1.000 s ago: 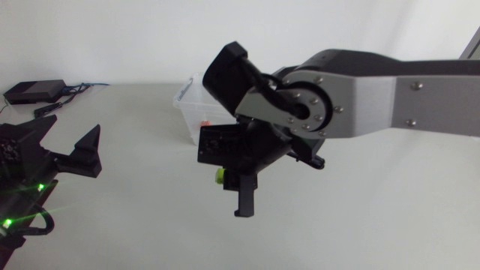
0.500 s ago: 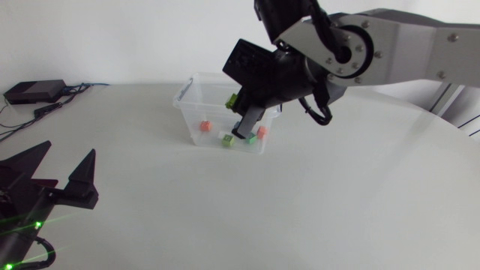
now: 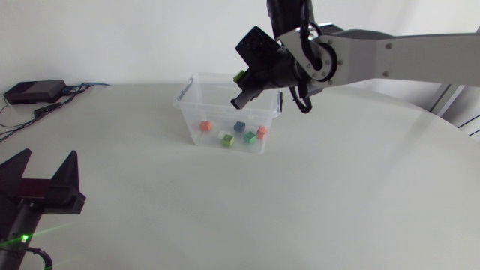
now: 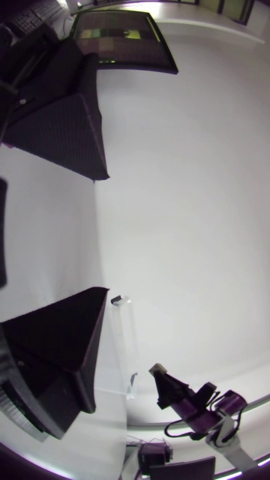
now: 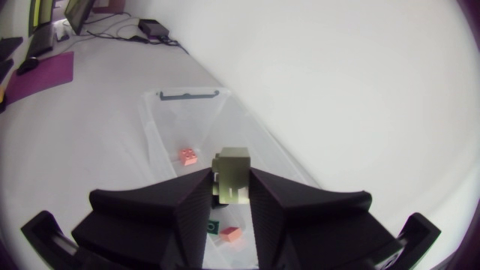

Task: Place the duplo bricks in the container

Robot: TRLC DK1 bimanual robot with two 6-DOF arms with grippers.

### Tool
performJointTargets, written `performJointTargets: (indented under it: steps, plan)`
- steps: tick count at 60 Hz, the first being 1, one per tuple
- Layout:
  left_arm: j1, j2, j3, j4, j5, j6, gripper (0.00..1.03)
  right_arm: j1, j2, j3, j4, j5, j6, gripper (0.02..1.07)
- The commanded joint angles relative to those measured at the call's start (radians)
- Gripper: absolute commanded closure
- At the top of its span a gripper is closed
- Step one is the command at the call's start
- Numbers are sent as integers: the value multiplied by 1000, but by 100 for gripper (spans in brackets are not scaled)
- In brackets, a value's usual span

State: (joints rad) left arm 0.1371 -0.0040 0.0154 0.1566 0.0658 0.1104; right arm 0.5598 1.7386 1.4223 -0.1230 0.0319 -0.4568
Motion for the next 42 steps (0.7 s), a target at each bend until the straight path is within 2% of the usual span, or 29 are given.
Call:
performJointTargets:
  steps: [1,8,24,27,29,31,35,36,42]
  plan:
    - [21,-8,-20,-2,-14,-54,4,-17,56,27,54,11,38,83]
    - [41,-8,-19,-6,-31,-107,4,-35,124,27,140,23,52,82]
    - [41,-10,-19,-32,-66,-187,4,-51,246,59,247,39,52,79]
    - [41,-10,-19,-32,-67,-204,4,-51,259,66,269,66,50,71]
    - [41,-10,-19,-32,-67,-207,4,-52,254,64,276,71,50,60]
    - [41,-10,-19,-34,-67,-209,4,-52,245,61,278,76,50,45]
    - [41,-10,-19,-34,-67,-213,4,-57,217,47,284,89,52,9]
    - [41,-10,-19,-32,-67,-216,4,-57,210,43,289,94,50,5]
    - [36,-10,-19,-32,-67,-227,4,-58,134,-23,339,137,46,6]
